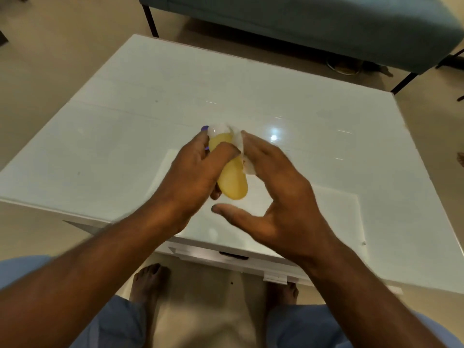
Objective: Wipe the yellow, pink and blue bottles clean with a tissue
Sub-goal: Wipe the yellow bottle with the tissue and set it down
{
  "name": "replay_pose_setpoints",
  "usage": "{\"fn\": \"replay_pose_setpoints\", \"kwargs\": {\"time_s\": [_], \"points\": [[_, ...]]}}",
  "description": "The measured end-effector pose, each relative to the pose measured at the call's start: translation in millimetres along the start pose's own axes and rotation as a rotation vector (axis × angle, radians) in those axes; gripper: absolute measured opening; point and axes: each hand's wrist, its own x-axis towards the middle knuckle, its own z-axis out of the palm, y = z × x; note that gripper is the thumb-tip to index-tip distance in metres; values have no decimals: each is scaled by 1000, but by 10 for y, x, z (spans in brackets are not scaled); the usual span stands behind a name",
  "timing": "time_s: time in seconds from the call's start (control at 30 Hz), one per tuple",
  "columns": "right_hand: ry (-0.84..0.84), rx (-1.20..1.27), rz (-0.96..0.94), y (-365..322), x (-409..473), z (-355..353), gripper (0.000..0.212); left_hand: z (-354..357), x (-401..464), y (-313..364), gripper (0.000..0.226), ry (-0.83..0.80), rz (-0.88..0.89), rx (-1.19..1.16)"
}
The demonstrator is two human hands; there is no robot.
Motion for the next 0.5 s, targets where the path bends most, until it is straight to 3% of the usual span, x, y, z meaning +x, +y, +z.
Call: {"fn": "replay_pose_setpoints", "kwargs": {"time_s": [0.13,0.27,0.43,0.5], "points": [[-9,43,-34,-71,-39,82,80,52,-14,-86,83,-65,-71,-35],[172,119,-4,-53,-83,111,54,71,-44,-45,56,51,-155,-73],[310,152,121,-61,-39,22,28,57,-10,-47,67,66,-252,-100],[344,173,177,-80,-24,-3,31,58,3,-49,66,66,-280,-114]]}}
